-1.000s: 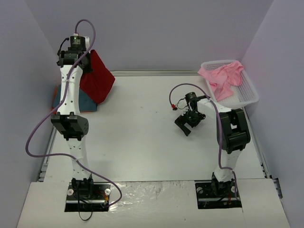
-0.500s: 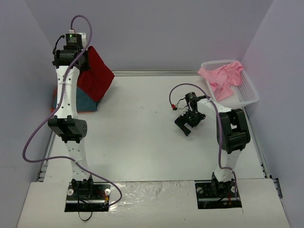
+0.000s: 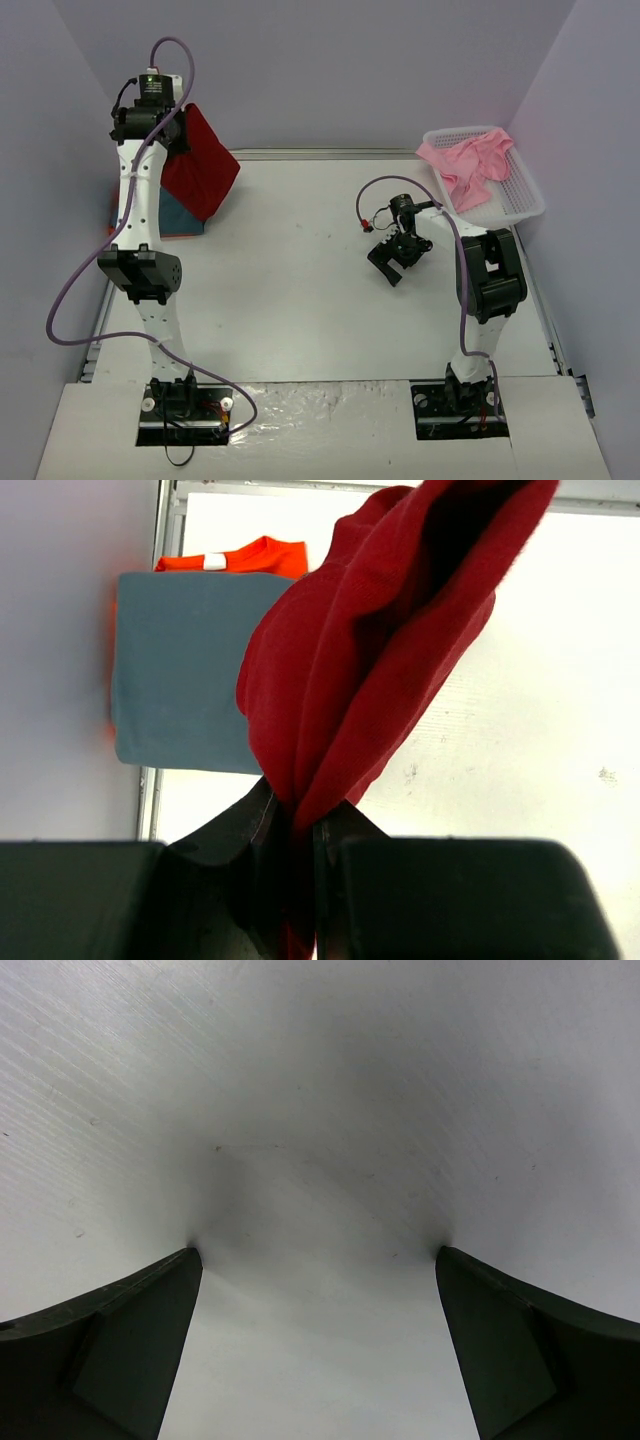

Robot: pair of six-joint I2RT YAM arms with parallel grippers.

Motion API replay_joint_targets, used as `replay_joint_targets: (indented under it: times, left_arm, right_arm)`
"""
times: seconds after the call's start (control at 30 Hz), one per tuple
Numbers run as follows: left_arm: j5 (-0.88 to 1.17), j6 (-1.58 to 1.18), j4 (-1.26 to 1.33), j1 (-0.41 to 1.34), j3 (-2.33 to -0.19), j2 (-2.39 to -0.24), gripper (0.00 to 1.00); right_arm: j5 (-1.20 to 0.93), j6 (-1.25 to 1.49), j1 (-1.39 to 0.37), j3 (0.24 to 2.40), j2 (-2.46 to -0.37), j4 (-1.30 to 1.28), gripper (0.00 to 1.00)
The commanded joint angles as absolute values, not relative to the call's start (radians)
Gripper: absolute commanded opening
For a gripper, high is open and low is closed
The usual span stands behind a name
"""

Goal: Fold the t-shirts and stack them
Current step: Put the neatly folded tshirt into the corner of the board with the left arm

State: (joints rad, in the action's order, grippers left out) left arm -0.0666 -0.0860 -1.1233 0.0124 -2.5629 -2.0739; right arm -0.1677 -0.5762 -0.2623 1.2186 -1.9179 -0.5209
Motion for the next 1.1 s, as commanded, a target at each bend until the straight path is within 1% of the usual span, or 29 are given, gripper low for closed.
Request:
replay_joint_targets:
  times: [0.0,0.4,0.53,0.57,0.63,1.07]
  left_arm:
    - [-0.072,-0.094,-1.086,0.006,-2.566,-1.985,0.02]
    - [-0.117,-0.074,-1.029,0.005,-2.493,-1.983,0.02]
    - [-0.126,-0.061,-0.993,0.006,-2.432,-1.982,0.02]
    - [-0.127,-0.060,-0.985,-0.026,-2.421,-1.982,0.02]
    - [-0.135,-0.048,-0.962,-0.031,-2.407,-1.985,0.02]
    - [-0.160,-0.003,-0.914,-0.057,-2.447,-2.049,0.02]
  right_arm:
    - [-0.038,-0.606,-0.259,1.121,-2.059,-0.534,1.00]
    - [-0.034,-0.606,-0.259,1.120,-2.075,-0.532,1.00]
    - [-0.032,-0.607,-0.255,1.117,-2.082,-0.532,1.00]
    - [-0.034,-0.607,-0.255,1.115,-2.083,-0.532,1.00]
    - [-0.034,-0.607,-0.253,1.115,-2.086,-0.532,1.00]
    - [-0.023,-0.606,-0.249,1.114,-2.126,-0.534,1.00]
